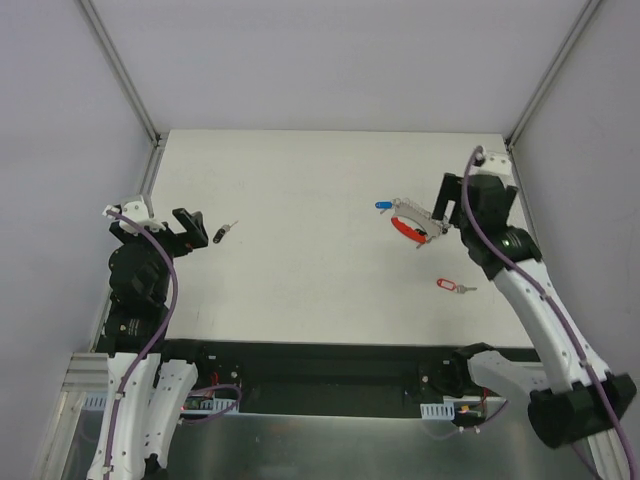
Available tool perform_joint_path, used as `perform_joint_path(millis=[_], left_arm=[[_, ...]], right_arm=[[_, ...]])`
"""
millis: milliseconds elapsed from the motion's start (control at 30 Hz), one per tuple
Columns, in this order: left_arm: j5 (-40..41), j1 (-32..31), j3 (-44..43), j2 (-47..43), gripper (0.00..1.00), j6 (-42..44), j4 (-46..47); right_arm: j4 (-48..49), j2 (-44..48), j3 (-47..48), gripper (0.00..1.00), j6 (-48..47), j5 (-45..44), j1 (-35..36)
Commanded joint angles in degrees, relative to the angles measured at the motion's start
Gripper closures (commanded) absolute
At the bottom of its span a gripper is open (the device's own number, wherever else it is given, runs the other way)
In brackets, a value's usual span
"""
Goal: Put the keys on the keyring
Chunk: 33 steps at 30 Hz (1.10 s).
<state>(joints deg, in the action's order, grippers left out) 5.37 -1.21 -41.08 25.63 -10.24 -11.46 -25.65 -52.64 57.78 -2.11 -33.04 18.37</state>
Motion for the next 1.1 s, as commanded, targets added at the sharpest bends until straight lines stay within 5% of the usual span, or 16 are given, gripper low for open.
perform_joint_path(millis=[0,233,467,1067], left_arm=[[1.6,-1.5,0.5,-0.1,0.01,0.6,1.6],[0.8,-3.1,0.6,0.0,0.01,0.6,1.5],[0.6,-3.4,0.6,0.2,0.01,0.7,1.5],[-0.7,-3.5,0.7,0.6,0.01,1.0,1.5]], right_arm=[[-3.3,-14.5,7.4,0.02,3.9,16.8,0.3],[-0.8,-38.5,15.1,0.02,0.0,28.4,0.3],[2.1,-51.1,20.4,0.02,-4.7,32.4,-0.2],[0.0,-61.6,24.7,0.04,-9.3,45.5,-1.0]])
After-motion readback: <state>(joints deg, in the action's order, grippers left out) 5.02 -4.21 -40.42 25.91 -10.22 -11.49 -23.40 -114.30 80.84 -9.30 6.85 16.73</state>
